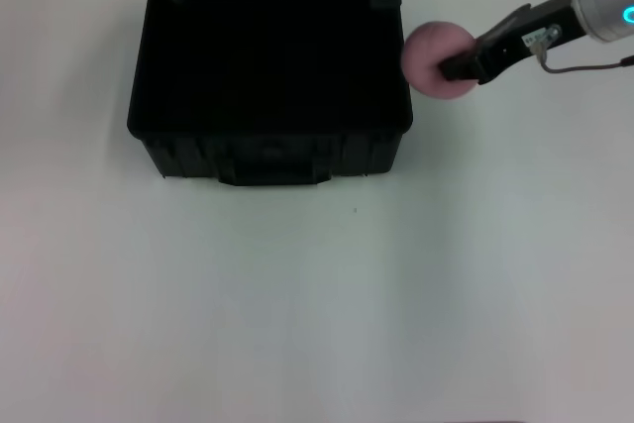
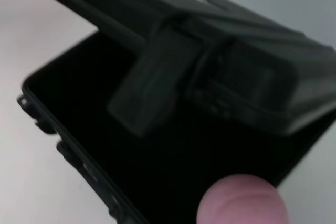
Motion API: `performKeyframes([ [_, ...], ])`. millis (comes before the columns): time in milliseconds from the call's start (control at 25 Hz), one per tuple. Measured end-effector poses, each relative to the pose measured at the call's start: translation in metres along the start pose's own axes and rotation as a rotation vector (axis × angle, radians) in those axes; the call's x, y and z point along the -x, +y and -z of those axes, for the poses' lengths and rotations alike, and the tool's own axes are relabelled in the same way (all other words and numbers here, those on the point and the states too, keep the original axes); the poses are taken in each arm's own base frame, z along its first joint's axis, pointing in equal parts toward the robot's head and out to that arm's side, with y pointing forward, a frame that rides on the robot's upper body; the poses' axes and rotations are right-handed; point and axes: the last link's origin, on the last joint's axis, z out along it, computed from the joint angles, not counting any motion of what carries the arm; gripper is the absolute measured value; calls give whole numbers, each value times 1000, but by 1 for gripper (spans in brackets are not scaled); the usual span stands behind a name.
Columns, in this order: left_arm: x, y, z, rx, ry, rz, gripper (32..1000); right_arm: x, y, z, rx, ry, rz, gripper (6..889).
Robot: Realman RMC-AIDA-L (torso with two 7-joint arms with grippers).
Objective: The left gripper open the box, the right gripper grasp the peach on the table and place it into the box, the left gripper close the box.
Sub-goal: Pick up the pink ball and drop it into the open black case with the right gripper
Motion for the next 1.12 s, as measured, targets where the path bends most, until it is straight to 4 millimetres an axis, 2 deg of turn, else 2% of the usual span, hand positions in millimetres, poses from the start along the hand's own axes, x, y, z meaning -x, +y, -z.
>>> performKeyframes([
  [320,0,0,0,1,-1,0,402,3,1,-9,25,-62,10,54],
  [1120,0,1,0,3,0,-3,401,13,6,-50,32,-130,58,53],
])
